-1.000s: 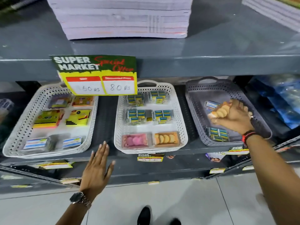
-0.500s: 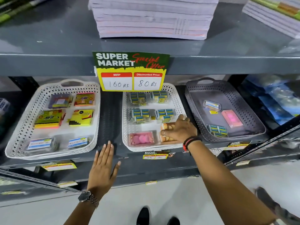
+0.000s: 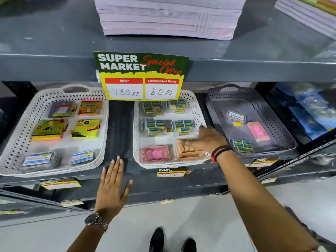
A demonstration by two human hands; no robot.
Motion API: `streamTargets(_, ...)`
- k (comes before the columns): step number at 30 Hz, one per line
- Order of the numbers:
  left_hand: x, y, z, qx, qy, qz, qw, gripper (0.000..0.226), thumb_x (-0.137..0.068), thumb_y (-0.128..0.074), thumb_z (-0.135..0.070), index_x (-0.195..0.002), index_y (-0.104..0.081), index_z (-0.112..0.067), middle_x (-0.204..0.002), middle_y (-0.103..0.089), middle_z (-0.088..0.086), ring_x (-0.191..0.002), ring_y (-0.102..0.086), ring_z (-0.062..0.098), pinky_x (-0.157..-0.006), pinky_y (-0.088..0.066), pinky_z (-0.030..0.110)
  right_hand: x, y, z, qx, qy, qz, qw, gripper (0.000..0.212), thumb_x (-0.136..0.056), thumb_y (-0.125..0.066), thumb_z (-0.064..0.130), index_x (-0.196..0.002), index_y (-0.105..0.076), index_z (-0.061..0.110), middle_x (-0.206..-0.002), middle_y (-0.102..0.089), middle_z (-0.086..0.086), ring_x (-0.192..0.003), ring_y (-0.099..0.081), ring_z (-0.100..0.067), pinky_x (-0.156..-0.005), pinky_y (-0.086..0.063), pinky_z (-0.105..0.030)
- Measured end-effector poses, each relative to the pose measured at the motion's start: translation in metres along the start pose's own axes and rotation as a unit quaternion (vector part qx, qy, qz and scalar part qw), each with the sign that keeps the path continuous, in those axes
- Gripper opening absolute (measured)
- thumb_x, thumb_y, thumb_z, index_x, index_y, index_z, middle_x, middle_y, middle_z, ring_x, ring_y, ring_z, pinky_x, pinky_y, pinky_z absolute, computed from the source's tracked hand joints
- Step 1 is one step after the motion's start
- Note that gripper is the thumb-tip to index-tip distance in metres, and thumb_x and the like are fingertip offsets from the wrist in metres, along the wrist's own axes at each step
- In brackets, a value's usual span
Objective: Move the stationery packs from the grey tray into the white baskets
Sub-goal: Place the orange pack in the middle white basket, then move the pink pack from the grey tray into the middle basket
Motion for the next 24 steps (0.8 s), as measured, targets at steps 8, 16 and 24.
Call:
streamTargets(8, -0.001, -0.004, -0.002, -0.018, 0.013, 0.009, 1.000, 0.082, -0.089, -0.024, -0.062, -0.151, -0.014, -0.009, -0.160, -0.015, 0.006, -0.149, -0.005, 0.018, -0.122, -0.004, 0.043, -0.017, 0.054, -0.135, -0.146, -0.073, -0.228, 0.960, 0.036, -0.080, -0.064, 0.036, -0.100, -0.060, 0.007, -0.102, -0.069, -0.022, -0.098, -0.065, -0.038, -0.078, -0.051, -0.039)
streamTargets(16, -0.002, 0.000, -0.008, -0.026, 0.017, 0.002, 1.000, 0.094, -0.082, -0.017, -0.075, -0.150, -0.019, -0.009, -0.160, -0.017, 0.004, -0.148, -0.011, 0.018, -0.121, -0.011, 0.046, -0.045, 0.033, -0.245, -0.193, -0.187, -0.163, 0.949, 0.037, -0.072, -0.067, 0.025, -0.100, -0.056, 0.002, -0.103, -0.066, -0.023, -0.094, -0.065, -0.040, -0.083, -0.056, -0.047)
streamTargets(24, -0.006, 0.000, -0.015, -0.062, 0.021, 0.012, 0.998, 0.100, -0.080, -0.017, -0.077, -0.147, -0.024, -0.003, -0.157, -0.023, 0.012, -0.145, -0.021, 0.030, -0.117, -0.017, 0.054, -0.065, 0.036, -0.255, -0.211, -0.169, -0.118, 0.956, 0.054, -0.074, -0.077, 0.024, -0.112, -0.049, -0.002, -0.116, -0.061, -0.023, -0.109, -0.058, -0.038, -0.093, -0.047, -0.044)
Point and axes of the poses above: each hand's wrist, its own x-axis away from the middle knuckle, its own y-axis out of the back of the hand, z = x × y, the point moved 4 cm from there along -x, towards the middle knuckle
